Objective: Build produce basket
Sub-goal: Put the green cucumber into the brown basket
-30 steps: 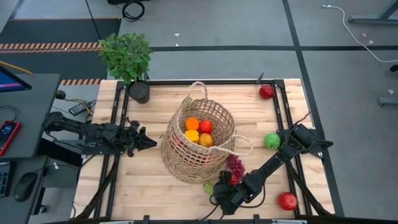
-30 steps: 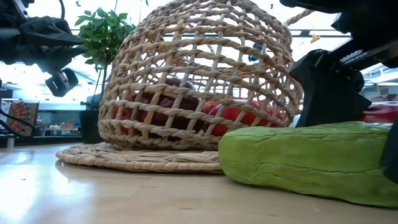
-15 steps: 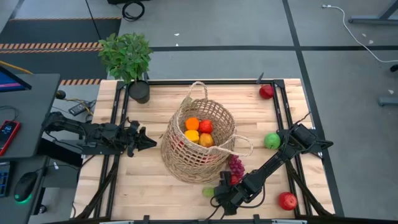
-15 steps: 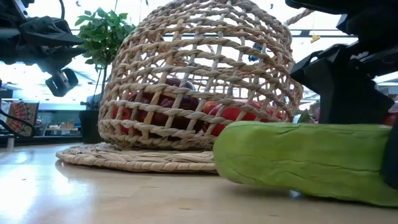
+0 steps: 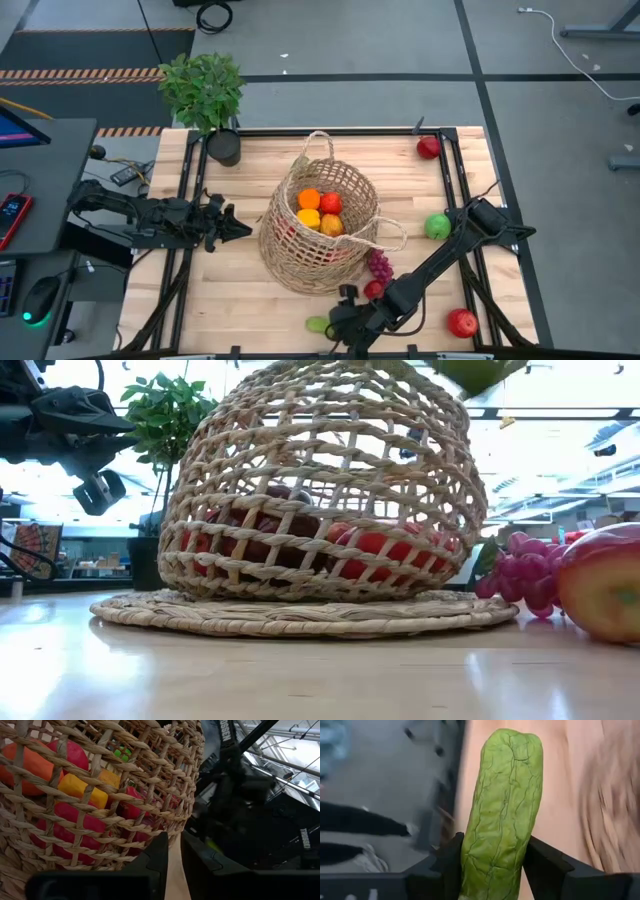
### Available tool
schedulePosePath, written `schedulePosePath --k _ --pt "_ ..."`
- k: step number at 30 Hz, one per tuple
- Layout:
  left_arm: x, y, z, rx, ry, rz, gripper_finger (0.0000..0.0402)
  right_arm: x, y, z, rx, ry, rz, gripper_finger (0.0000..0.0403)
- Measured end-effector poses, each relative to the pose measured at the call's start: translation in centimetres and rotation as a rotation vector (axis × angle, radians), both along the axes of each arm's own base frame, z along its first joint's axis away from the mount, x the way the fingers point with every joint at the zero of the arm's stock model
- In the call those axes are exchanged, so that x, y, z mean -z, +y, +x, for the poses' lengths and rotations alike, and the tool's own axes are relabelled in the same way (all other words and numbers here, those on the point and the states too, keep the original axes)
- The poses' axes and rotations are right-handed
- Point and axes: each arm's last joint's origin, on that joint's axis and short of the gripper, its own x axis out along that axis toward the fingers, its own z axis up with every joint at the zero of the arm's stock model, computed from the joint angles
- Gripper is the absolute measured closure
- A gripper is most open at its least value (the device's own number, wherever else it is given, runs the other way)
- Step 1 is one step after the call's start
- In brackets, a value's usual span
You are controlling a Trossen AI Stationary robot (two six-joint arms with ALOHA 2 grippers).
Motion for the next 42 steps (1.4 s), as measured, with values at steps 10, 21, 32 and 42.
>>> schedulePosePath --k 10,21,32,42 --pt "0.0 0.0 0.0 0.0 0.0 0.0 0.0341 -11.8 0.7 3.4 -0.111 -0.321 0.121 0.0217" --pt "0.0 0.0 0.0 0.0 0.0 0.0 0.0341 -23.7 -2.6 3.0 -0.196 -0.532 0.191 0.0217" --pt "0.0 0.0 0.0 0.0 0.0 0.0 0.0344 -25.9 -7.6 1.1 0.025 -0.471 -0.076 0.0217" --pt "0.0 0.0 0.0 -0.001 0.0 0.001 0.034 -24.8 -10.4 -1.6 0.234 -0.277 -0.51 0.0217"
